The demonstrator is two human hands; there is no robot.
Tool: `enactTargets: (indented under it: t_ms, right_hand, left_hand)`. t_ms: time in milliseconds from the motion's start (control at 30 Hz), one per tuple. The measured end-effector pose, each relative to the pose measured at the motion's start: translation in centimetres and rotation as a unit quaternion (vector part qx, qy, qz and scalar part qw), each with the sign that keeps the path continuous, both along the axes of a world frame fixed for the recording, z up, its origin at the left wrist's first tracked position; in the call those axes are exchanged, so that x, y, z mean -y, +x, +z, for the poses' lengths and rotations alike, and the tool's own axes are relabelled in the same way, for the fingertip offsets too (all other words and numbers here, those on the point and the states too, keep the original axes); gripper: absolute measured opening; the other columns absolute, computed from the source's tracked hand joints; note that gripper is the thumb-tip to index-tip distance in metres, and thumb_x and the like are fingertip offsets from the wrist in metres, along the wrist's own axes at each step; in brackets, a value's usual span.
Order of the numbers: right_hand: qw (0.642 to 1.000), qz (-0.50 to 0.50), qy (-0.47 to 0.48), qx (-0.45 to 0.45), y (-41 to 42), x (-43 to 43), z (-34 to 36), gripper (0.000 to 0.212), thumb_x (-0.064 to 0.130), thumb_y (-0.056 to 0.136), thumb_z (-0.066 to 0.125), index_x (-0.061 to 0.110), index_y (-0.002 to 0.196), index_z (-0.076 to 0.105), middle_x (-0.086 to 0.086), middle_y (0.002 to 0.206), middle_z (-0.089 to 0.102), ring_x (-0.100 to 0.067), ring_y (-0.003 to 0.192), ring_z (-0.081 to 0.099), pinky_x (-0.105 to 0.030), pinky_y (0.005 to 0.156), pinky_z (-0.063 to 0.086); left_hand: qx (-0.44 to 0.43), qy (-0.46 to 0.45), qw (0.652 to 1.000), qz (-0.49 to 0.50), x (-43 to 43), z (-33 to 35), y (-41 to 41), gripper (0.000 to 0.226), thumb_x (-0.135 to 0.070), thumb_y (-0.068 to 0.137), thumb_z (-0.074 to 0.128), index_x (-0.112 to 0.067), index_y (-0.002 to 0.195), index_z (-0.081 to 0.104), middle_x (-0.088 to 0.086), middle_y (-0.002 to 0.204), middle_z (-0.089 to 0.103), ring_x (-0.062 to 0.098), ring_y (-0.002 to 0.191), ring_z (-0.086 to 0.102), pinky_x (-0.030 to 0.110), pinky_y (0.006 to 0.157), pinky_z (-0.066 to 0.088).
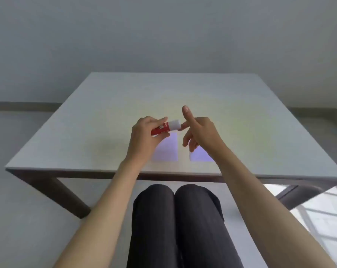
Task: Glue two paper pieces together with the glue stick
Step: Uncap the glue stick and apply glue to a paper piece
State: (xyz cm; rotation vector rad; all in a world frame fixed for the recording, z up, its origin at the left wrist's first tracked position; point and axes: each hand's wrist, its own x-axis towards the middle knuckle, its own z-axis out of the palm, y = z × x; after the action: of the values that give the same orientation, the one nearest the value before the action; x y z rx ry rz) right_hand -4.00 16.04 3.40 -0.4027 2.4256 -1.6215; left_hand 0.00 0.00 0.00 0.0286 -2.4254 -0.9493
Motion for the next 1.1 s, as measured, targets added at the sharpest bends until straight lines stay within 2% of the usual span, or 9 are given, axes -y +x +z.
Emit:
enactTargets:
  t_ms: [167, 267, 400, 467, 533, 633, 867, 967, 1100]
  right_hand:
    - [0.994, 0.092, -0.041, -0.041, 0.0, -1.0, 0.4, 0.016, 0.026, 0.09, 0.059, 0.01, 0.093, 0.062, -0.005, 0.069, 0.065, -0.012, 0.046, 0.06, -0.025, 0.053, 0.051]
    - [0.992, 0.116, -0.044, -0.025, -0.2, -1.5, 0.4, 0.031, 0.032, 0.088, 0.061, 0.023, 0.117, 0.054, -0.004, 0.095, 0.065, -0.016, 0.065, 0.069, -0.028, 0.059, 0.055]
    - [0.999, 0.004, -0.026, -0.037, -0.3, -1.1, 0.4, 0.043, 0.043, 0.091, 0.052, 0.003, 0.078, 0.064, -0.008, 0.06, 0.066, -0.016, 0.04, 0.058, -0.024, 0.043, 0.045]
    - [0.996, 0.033, -0.055, -0.057, -0.6, -1.2, 0.3, 0.023, 0.026, 0.09, 0.059, 0.004, 0.096, 0.062, -0.009, 0.076, 0.067, -0.016, 0.052, 0.065, -0.028, 0.048, 0.051]
    - [0.995, 0.063, -0.065, -0.036, -0.9, -1.4, 0.3, 0.039, 0.029, 0.086, 0.065, 0.014, 0.119, 0.051, -0.005, 0.096, 0.063, -0.017, 0.068, 0.07, -0.028, 0.055, 0.057]
    - [0.999, 0.009, -0.021, -0.036, -0.9, -0.8, 0.1, 0.043, 0.045, 0.087, 0.058, 0.007, 0.105, 0.057, -0.004, 0.082, 0.067, -0.018, 0.056, 0.068, -0.028, 0.049, 0.053]
    - [0.984, -0.082, -0.115, -0.107, -5.0, -2.8, 0.3, 0.01, 0.004, 0.084, 0.063, 0.007, 0.092, 0.066, -0.005, 0.076, 0.063, -0.015, 0.054, 0.066, -0.027, 0.064, 0.055]
    - [0.971, -0.19, 0.003, -0.144, -8.9, -5.0, -0.4, 0.029, 0.005, 0.082, 0.061, 0.007, 0.111, 0.064, -0.015, 0.09, 0.068, -0.017, 0.066, 0.066, -0.028, 0.069, 0.053]
    - [0.961, -0.154, 0.157, -0.17, -10.9, -5.5, -3.5, 0.047, 0.0, 0.084, 0.053, 0.003, 0.13, 0.045, -0.023, 0.103, 0.066, -0.037, 0.092, 0.061, -0.036, 0.076, 0.047]
  left_hand:
    - [-0.035, -0.06, 0.998, -0.01, -1.1, 1.4, 0.8, 0.048, -0.011, 0.072, 0.076, -0.013, 0.119, 0.064, 0.007, 0.09, 0.062, 0.022, 0.089, 0.054, 0.024, 0.076, 0.042]
    - [-0.049, -0.068, 0.996, -0.007, -1.3, 1.6, 0.6, 0.047, -0.011, 0.073, 0.076, -0.012, 0.118, 0.064, 0.01, 0.092, 0.064, 0.024, 0.091, 0.055, 0.03, 0.079, 0.047]
    - [-0.047, -0.092, 0.994, -0.026, -1.8, 1.6, 0.3, 0.047, -0.013, 0.073, 0.076, -0.012, 0.119, 0.064, 0.01, 0.091, 0.064, 0.024, 0.09, 0.055, 0.026, 0.076, 0.044]
    - [-0.05, -0.088, 0.995, -0.021, -1.7, 1.7, 0.2, 0.047, -0.012, 0.073, 0.076, -0.012, 0.118, 0.064, 0.009, 0.091, 0.064, 0.024, 0.09, 0.055, 0.027, 0.077, 0.045]
    - [-0.046, -0.077, 0.996, -0.01, -1.5, 1.6, 0.0, 0.046, -0.012, 0.074, 0.075, -0.012, 0.118, 0.065, 0.009, 0.092, 0.065, 0.024, 0.091, 0.055, 0.027, 0.078, 0.045]
    - [-0.038, -0.08, 0.996, -0.012, -1.6, 1.5, -0.1, 0.046, -0.012, 0.074, 0.075, -0.013, 0.118, 0.064, 0.009, 0.091, 0.065, 0.023, 0.091, 0.054, 0.026, 0.077, 0.043]
    - [0.044, -0.044, 0.998, -0.006, 0.6, 0.7, -0.2, 0.023, -0.029, 0.073, 0.076, -0.024, 0.095, 0.072, -0.002, 0.066, 0.059, 0.02, 0.064, 0.053, 0.029, 0.06, 0.04]
    - [0.059, 0.062, 0.996, 0.001, 1.5, 0.2, 0.1, 0.02, -0.032, 0.074, 0.074, -0.026, 0.093, 0.071, -0.006, 0.072, 0.07, 0.013, 0.066, 0.063, 0.028, 0.066, 0.049]
    - [0.053, 0.17, 0.984, 0.003, 1.1, 0.1, 0.0, 0.017, -0.029, 0.074, 0.073, -0.034, 0.089, 0.066, -0.012, 0.081, 0.071, 0.001, 0.068, 0.069, 0.021, 0.068, 0.053]
